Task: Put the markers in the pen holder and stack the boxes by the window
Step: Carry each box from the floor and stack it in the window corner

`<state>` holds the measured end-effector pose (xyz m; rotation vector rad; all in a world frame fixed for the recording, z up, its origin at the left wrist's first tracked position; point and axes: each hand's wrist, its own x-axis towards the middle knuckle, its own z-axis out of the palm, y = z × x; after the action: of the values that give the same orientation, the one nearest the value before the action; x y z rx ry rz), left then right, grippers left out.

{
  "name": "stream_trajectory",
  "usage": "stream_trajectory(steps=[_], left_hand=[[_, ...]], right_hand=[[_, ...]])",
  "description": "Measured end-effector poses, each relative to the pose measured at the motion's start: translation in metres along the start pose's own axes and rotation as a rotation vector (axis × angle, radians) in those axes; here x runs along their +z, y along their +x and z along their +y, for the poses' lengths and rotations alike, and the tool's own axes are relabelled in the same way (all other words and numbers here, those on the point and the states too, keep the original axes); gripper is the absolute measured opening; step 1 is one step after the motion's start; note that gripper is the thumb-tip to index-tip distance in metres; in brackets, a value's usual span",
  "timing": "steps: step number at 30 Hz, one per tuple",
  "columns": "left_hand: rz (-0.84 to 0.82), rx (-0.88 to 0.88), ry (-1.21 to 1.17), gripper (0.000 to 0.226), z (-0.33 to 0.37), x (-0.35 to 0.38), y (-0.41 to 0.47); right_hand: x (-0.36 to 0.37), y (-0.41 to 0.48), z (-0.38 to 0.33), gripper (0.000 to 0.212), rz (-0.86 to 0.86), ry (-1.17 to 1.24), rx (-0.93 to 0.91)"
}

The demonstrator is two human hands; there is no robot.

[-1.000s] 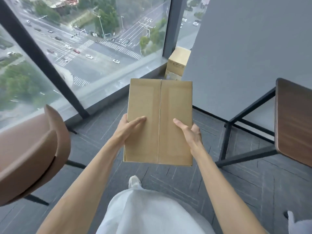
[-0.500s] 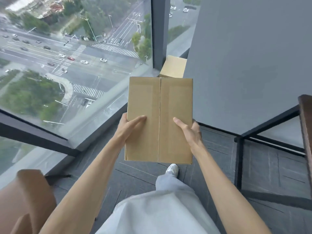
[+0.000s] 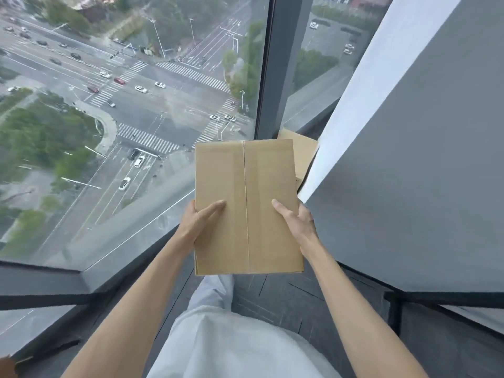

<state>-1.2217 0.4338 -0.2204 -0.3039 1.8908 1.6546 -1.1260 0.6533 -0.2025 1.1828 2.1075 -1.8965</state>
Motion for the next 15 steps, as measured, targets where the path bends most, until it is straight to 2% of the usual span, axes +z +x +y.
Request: stream_trajectory(steps=[4,7,12,15], left_hand=[[-0.081,-0.062,0.020,0.060,0.033,-0.001,0.083],[-0.168,-0.085,0.090,0.062,0.060,0.001,0.141],[-0.283,-0.119,0.243,0.072,0.097,0.021,0.222],[-0.326,-0.143,0.318,0.082,0.118,0.047,0.271]], right_hand=[[0.021,0.064,-0.031,0.033,0.104,0.040,0.033],[0.029,0.105,-0.046,0.031,0.171,0.074,0.087],[0.035,0.166,-0.054,0.054,0.272,0.126,0.200],[0.025,0.206,-0.064,0.051,0.290,0.167,0.255]])
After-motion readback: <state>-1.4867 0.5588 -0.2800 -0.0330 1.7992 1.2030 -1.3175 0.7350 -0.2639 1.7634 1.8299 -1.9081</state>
